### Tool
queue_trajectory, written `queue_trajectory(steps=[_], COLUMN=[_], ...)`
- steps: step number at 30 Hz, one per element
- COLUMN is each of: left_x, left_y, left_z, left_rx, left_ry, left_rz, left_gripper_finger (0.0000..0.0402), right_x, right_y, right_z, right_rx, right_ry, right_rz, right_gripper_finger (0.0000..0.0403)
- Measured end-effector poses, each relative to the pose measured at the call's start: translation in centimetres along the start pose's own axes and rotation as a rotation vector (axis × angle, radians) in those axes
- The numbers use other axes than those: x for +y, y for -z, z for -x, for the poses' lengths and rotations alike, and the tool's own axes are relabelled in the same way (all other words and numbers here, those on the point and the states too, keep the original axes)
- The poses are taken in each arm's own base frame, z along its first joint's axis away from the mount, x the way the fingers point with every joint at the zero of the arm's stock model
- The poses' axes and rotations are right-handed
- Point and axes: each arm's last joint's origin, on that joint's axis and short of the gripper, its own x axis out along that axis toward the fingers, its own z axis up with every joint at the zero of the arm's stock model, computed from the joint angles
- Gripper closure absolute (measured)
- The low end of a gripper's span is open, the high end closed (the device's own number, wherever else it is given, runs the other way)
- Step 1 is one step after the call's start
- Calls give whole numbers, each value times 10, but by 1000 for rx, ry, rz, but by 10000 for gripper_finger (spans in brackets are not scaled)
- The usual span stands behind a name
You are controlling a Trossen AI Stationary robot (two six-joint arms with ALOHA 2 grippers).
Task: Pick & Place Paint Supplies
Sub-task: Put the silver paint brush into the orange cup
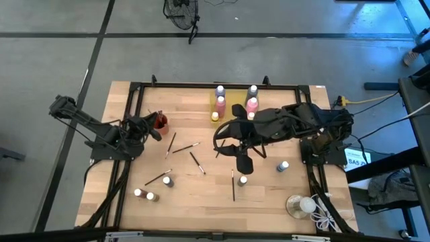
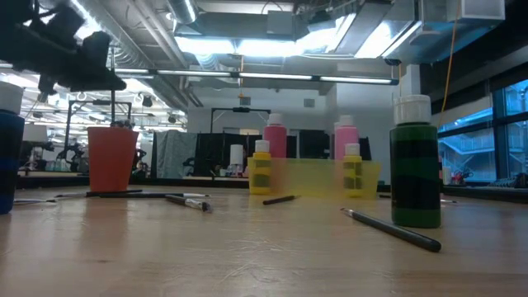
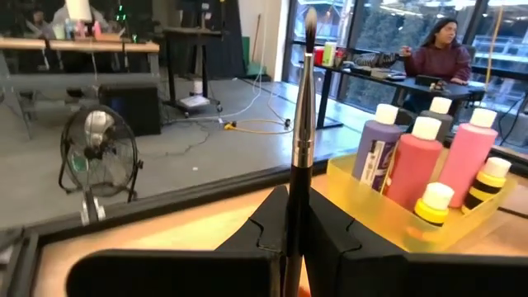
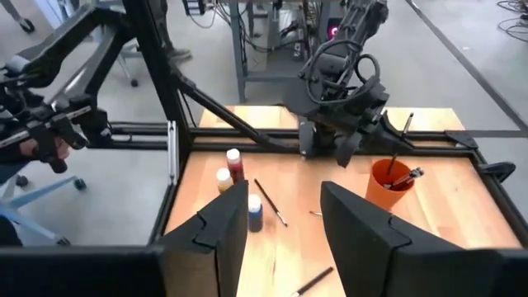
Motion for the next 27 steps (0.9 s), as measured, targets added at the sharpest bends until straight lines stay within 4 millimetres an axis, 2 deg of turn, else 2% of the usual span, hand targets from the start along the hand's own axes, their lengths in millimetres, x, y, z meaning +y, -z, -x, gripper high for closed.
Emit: queue_trajectory(steps=[4, 9, 16, 27], left_x=[6, 9, 8, 9], left_y=[14, 21, 24, 23], left_z=[-3, -5, -8, -8], left_rx=[5, 14, 106, 82], left_ry=[-22, -42, 11, -8], left_rz=[22, -3, -84, -113], left_gripper_finger=[389, 385, 374, 366], right_x=[0, -1, -12, -33], right_y=[1, 4, 2, 0], right_z=[0, 0, -2, -5], right_rx=[15, 42, 43, 50], right_ry=[2, 3, 32, 86], right_rz=[32, 104, 178, 162], right_gripper_finger=[247, 247, 247, 247])
